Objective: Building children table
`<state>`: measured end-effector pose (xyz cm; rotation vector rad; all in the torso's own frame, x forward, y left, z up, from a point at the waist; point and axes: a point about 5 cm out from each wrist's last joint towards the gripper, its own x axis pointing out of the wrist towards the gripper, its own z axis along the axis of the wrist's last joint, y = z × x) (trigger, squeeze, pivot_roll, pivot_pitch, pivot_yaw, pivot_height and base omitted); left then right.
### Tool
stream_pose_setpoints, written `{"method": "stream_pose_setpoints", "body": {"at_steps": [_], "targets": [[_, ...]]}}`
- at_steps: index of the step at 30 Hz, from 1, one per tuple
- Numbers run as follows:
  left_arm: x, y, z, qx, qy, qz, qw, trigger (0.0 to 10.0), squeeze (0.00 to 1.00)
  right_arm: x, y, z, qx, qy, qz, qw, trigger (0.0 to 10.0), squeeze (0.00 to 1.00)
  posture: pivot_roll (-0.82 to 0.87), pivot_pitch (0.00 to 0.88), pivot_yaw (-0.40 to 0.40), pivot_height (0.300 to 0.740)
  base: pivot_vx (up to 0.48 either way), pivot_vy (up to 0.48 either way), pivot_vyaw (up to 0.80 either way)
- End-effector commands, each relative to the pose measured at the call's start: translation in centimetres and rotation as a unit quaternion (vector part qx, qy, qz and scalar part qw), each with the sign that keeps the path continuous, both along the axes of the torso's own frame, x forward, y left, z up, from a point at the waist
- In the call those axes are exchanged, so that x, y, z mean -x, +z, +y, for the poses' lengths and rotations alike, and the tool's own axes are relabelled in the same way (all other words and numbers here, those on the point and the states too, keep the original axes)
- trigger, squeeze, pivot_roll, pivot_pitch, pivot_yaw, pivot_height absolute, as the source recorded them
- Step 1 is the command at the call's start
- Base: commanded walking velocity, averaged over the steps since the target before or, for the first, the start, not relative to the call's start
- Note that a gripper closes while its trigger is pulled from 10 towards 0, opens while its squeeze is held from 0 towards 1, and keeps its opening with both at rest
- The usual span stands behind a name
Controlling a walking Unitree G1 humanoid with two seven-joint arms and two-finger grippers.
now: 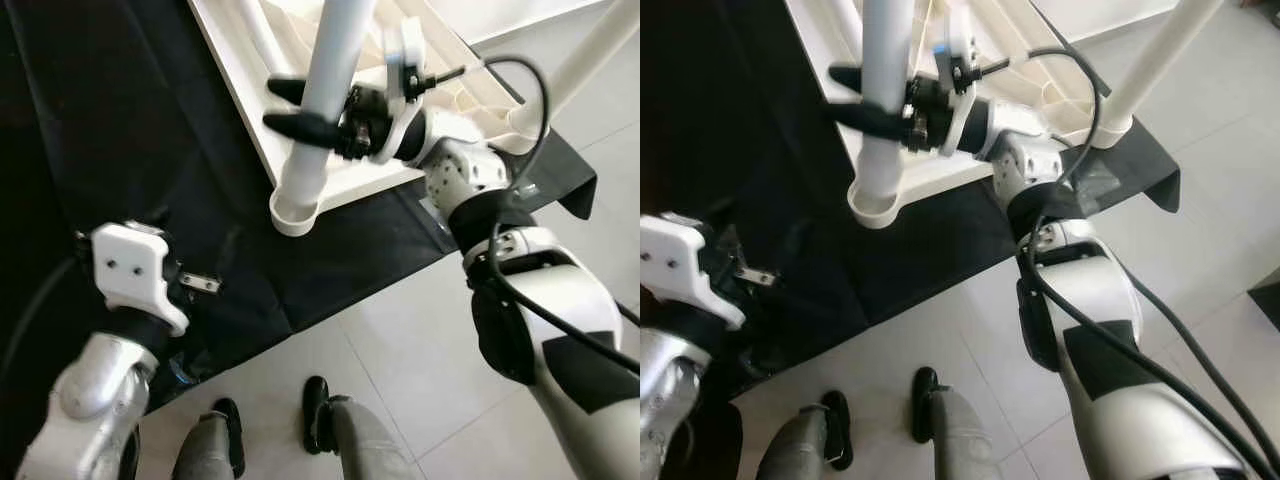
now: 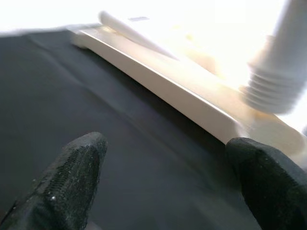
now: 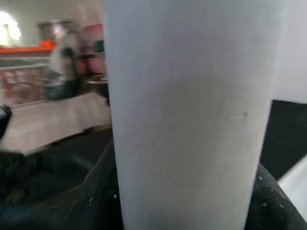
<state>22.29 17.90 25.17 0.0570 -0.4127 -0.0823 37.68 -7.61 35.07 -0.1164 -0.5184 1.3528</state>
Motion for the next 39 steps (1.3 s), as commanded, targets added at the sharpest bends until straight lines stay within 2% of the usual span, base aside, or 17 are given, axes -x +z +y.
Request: {"method": "stream_pose_setpoints", "body": {"at_steps": [1, 3, 7, 9, 11, 12, 14, 17, 22, 28, 36, 39], "targets": [[-0.1, -0.3, 0.7, -0.002, 0.016, 0.013, 1.000, 10.0, 0.00, 0.1, -0.1, 0.5, -0.001, -0.019, -0.003, 1.000, 10.0, 0.00, -0.09, 0.241, -0.116, 0.740, 0.000, 0.000, 0.00], [-0.5, 0.2, 1.7, 0.005, 0.039, 0.003, 0.999, 10.0, 0.00, 0.4, 0.2, 1.5, -0.026, -0.045, 0.006, 0.999, 10.0, 0.00, -0.09, 0.210, -0.099, 0.740, 0.000, 0.000, 0.00], [-1.0, -0.1, 2.5, 0.013, 0.059, 0.011, 0.998, 10.0, 0.00, 0.7, -0.5, 2.7, -0.047, -0.061, 0.029, 0.997, 10.0, 0.00, -0.09, 0.190, -0.096, 0.740, 0.000, 0.000, 0.00], [-1.0, -0.1, 2.5, 0.013, 0.059, 0.011, 0.998, 10.0, 0.00, 0.7, -0.5, 2.7, -0.047, -0.061, 0.029, 0.997, 10.0, 0.00, -0.09, 0.190, -0.096, 0.740, 0.000, 0.000, 0.00], [-1.1, -0.9, 3.0, 0.020, 0.087, 0.028, 0.996, 10.0, 0.00, 1.5, -2.5, 4.0, -0.049, -0.076, 0.047, 0.995, 10.0, 0.00, -0.12, 0.176, -0.109, 0.740, 0.000, 0.000, 0.00], [-1.1, -0.9, 3.0, 0.020, 0.087, 0.028, 0.996, 10.0, 0.00, 1.5, -2.5, 4.0, -0.049, -0.076, 0.047, 0.995, 10.0, 0.00, -0.12, 0.176, -0.109, 0.740, 0.000, 0.000, 0.00], [-1.3, -1.9, 3.6, 0.032, 0.110, 0.052, 0.992, 10.0, 0.00, 2.8, -4.0, 5.2, -0.057, -0.086, 0.057, 0.993, 10.0, 0.00, -0.13, 0.170, -0.101, 0.740, 0.000, 0.000, 0.00], [-1.3, -2.9, 3.8, 0.038, 0.125, 0.076, 0.988, 10.0, 0.00, 3.7, -5.1, 6.0, -0.076, -0.092, 0.083, 0.989, 10.0, 0.00, -0.13, 0.161, -0.079, 0.740, 0.000, 0.000, 0.00], [-1.3, -4.0, 3.6, 0.032, 0.123, 0.099, 0.987, 10.0, 0.00, 5.0, -6.8, 6.8, -0.073, -0.103, 0.097, 0.987, 10.0, 0.00, -0.13, 0.146, -0.064, 0.740, 0.000, 0.000, 0.00], [-1.4, -4.4, 3.6, 0.035, 0.123, 0.107, 0.986, 10.0, 0.00, 5.6, -7.2, 6.8, -0.076, -0.110, 0.109, 0.985, 10.0, 0.00, -0.13, 0.137, -0.058, 0.740, 0.000, 0.000, 0.00], [-1.6, -4.2, 3.6, 0.040, 0.115, 0.105, 0.987, 10.0, 0.00, 5.3, -7.3, 5.8, -0.083, -0.139, 0.118, 0.980, 10.0, 0.00, -0.13, 0.129, -0.053, 0.740, 0.000, 0.000, 0.75], [-1.7, -4.2, 3.6, 0.040, 0.114, 0.104, 0.987, 10.0, 0.00, 5.4, -7.2, 5.6, -0.091, -0.152, 0.125, 0.976, 10.0, 0.00, -0.13, 0.128, -0.052, 0.740, 0.000, 0.000, 0.00]]}}
